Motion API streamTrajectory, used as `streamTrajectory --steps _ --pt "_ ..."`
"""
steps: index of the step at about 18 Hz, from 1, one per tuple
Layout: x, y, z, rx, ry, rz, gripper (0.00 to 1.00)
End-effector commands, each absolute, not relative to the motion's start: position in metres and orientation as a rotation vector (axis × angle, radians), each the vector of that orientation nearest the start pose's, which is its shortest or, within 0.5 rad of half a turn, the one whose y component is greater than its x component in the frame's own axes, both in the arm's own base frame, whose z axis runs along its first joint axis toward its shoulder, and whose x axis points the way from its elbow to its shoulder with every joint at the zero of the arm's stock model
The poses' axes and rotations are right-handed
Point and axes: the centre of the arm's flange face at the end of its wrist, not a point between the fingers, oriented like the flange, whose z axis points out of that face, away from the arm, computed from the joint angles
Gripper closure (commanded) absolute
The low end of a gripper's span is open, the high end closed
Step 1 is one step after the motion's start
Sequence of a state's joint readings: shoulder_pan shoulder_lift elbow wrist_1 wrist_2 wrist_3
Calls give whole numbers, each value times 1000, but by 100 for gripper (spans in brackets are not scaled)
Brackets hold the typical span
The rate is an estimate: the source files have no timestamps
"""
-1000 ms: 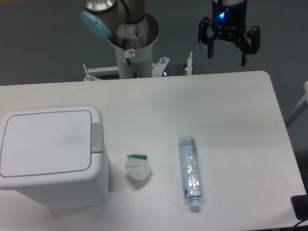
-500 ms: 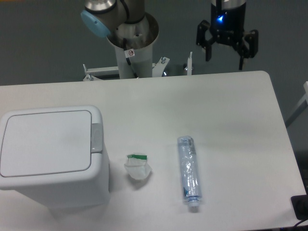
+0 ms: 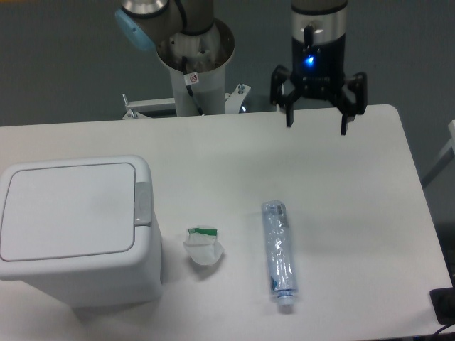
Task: Open the trash can
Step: 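Move the open gripper down toward the white trash can lid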
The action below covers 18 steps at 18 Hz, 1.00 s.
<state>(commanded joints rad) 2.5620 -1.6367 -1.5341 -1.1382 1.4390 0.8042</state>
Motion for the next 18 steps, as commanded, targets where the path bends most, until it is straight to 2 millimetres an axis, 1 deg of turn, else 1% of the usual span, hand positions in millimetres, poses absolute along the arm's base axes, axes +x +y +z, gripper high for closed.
streamTrajectory --steps 2,3,5,6,8,10,11,12,13,14,16,18 --pt "-369 445 535 -2686 -289 250 0" --pt "-366 456 533 -2654 -349 184 0" --pt "-357 464 530 -2616 -480 106 0" --pt "-351 470 531 -2606 -508 87 0" --pt "-340 480 526 -2589 -576 25 0" --pt "-332 494 509 -2566 -730 -67 0" --pt "-331 502 509 -2543 -776 -88 0" --pt "-321 515 507 -2519 -779 -132 0" --pt "-315 520 501 -2525 -770 -154 0" --pt "-316 524 494 -2533 -773 -164 0" --pt "-301 536 492 -2531 -756 -214 0" --pt "-300 539 489 -2524 -766 -245 0"
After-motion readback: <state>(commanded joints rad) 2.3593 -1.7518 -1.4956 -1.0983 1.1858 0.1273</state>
